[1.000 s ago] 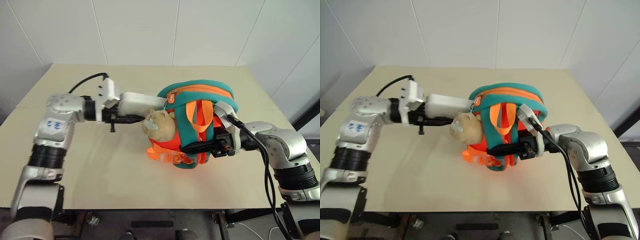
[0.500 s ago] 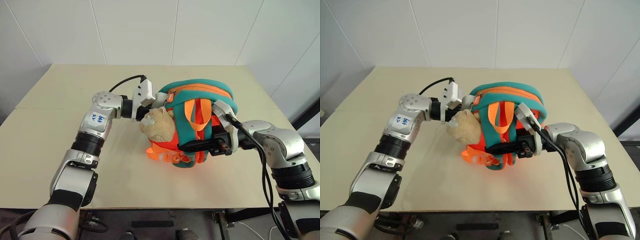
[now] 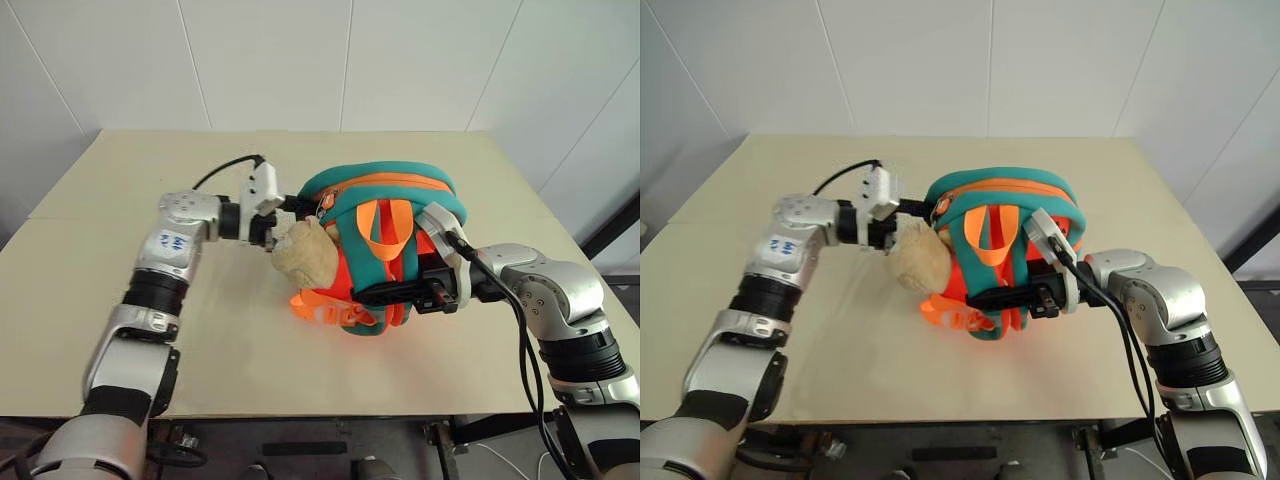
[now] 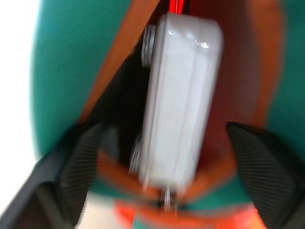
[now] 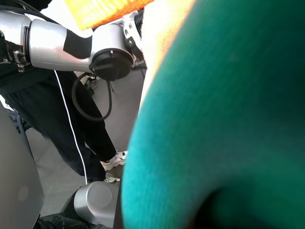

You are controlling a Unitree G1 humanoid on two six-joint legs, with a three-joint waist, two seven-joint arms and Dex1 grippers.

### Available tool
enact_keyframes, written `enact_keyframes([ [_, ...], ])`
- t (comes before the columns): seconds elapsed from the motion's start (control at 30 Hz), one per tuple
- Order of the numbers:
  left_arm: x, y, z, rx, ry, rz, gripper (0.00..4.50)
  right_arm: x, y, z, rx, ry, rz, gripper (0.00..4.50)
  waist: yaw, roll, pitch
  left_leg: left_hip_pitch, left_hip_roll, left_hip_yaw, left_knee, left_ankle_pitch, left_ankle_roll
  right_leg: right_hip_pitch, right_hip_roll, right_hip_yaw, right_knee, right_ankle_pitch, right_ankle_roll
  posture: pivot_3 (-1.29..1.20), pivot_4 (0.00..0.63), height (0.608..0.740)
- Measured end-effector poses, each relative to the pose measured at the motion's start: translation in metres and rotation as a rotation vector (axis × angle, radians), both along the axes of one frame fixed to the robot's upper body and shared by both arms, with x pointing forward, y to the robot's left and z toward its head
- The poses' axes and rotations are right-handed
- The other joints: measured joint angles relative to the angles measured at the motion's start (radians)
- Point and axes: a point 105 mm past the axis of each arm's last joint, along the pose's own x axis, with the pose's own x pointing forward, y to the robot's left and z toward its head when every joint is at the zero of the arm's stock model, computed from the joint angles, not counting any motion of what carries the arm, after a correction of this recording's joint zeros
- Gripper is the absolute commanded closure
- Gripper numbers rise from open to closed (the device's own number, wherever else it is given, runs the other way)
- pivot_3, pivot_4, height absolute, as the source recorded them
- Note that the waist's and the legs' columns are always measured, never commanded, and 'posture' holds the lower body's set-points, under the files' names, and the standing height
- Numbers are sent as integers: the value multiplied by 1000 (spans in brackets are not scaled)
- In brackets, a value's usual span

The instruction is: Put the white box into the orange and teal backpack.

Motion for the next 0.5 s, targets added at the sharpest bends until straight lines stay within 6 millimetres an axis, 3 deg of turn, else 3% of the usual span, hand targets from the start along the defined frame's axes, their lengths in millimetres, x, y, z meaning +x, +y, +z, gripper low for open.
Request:
enact_keyframes([
  [0.17,-4,33,2,20,1,48,27,0,0,0,0,-1,-1,4500,3,0,0,0,0,0,2,0,0,0,0,0,1,0,0,0,150,740],
  [0.3,-6,41,9,2,-30,57,27,1,0,0,1,-1,-3,4500,4,0,0,0,0,0,2,0,0,0,0,0,1,0,0,0,150,740],
  [0.4,-6,41,14,-28,-52,58,631,1,0,0,2,-1,-4,4500,5,0,0,0,0,0,2,0,0,0,0,0,1,0,0,0,150,740],
  [0.5,-5,34,14,-51,-66,37,1536,2,0,-1,-1,-5,-7,4500,5,0,0,0,0,0,2,0,0,0,0,0,1,0,0,0,150,740],
])
